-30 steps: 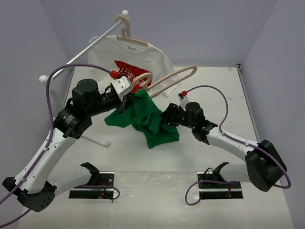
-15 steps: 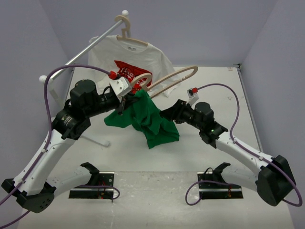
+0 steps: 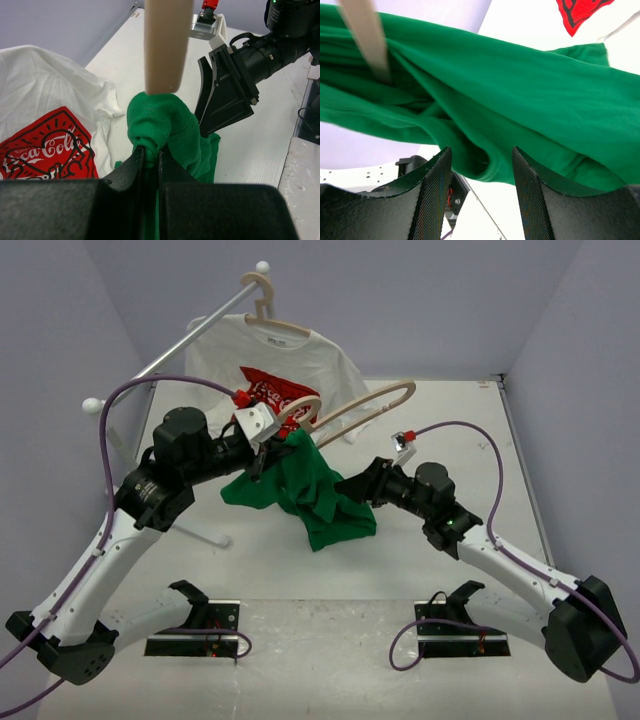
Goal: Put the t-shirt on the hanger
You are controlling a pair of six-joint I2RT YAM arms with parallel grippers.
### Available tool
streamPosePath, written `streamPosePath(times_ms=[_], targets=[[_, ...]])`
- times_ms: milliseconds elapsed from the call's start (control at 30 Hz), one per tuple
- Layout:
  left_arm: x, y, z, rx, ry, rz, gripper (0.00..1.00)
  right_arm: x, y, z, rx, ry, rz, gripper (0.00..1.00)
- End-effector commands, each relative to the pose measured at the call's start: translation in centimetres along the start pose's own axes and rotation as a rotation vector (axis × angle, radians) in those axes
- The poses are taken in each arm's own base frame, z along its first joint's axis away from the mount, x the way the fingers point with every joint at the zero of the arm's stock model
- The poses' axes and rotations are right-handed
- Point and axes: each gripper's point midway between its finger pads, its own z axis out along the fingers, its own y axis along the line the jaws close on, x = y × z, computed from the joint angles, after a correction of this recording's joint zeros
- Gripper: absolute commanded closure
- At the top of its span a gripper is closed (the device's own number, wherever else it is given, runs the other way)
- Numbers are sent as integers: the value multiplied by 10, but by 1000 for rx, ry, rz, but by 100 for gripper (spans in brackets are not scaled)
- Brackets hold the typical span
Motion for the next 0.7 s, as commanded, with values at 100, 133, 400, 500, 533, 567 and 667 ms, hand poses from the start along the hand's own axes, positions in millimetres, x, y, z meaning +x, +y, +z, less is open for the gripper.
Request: streamPosePath(times_ms=[100, 133, 400, 500, 533, 567, 667], targets=[[-23, -1, 6, 19, -89, 14, 100, 2, 12, -1, -60, -1, -29, 46], [-23, -1, 6, 19, -89, 14, 100, 4, 10, 1, -54, 5, -29, 46], [-25, -1, 5, 22, -94, 19, 100, 14, -15, 18, 12, 40, -6, 50], [-23, 0, 5, 13, -87, 22, 100, 16, -14, 17, 0, 42, -6, 49], [-22, 1, 5, 10, -86, 23, 100, 15, -12, 15, -6, 38, -13, 48], [-22, 1, 5, 7, -84, 25, 100, 14, -10, 14, -11, 35, -20, 47], [-21, 2, 5, 3, -80, 25, 100, 7, -4, 6, -1, 22, -53, 42]])
